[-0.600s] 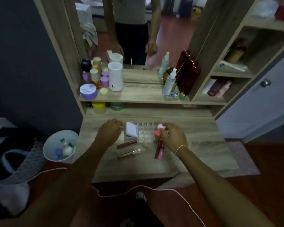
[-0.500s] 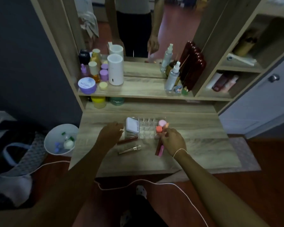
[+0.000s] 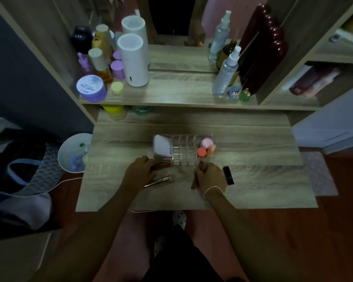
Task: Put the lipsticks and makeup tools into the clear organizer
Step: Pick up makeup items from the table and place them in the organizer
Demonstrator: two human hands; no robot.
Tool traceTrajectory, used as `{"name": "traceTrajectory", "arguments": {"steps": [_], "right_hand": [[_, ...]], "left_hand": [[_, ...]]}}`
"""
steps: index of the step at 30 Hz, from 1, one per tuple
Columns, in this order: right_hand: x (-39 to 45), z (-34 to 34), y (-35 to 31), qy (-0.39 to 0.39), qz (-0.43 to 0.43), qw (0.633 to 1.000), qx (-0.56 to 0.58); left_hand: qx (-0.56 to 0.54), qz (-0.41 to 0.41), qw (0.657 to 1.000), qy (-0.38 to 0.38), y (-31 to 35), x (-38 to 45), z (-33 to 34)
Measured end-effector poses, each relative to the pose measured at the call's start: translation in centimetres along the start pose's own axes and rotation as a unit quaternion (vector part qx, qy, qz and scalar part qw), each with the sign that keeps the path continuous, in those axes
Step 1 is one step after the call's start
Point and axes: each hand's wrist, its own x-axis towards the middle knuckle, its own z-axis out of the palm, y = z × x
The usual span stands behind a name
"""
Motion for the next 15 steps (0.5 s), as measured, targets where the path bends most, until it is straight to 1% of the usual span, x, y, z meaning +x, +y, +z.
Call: {"name": "traceTrajectory", "arguments": {"steps": [5, 10, 12, 15], "right_hand": [[0.7, 0.4, -0.4, 0.01, 0.009, 1.0, -0.008], [0.8, 0.0, -0.5, -0.021, 0.013, 0.998, 0.056], [0.6, -0.3, -0.7, -0.035, -0.01, 0.996, 0.085], [0.4, -0.7, -1.1, -0.038, -0.07, 0.987, 0.137]], "left_hand": [[0.006, 0.003, 1.0, -0.013, -0.1, 0.5, 0.0], [-0.017, -0.016, 0.999, -0.024, 0.3, -0.1, -0.2], [-0.027, -0.012, 0.999, -0.02, 0.5, -0.8, -0.4], [-0.083, -0.009, 0.996, 0.012, 1.2, -1.4, -1.1]]}}
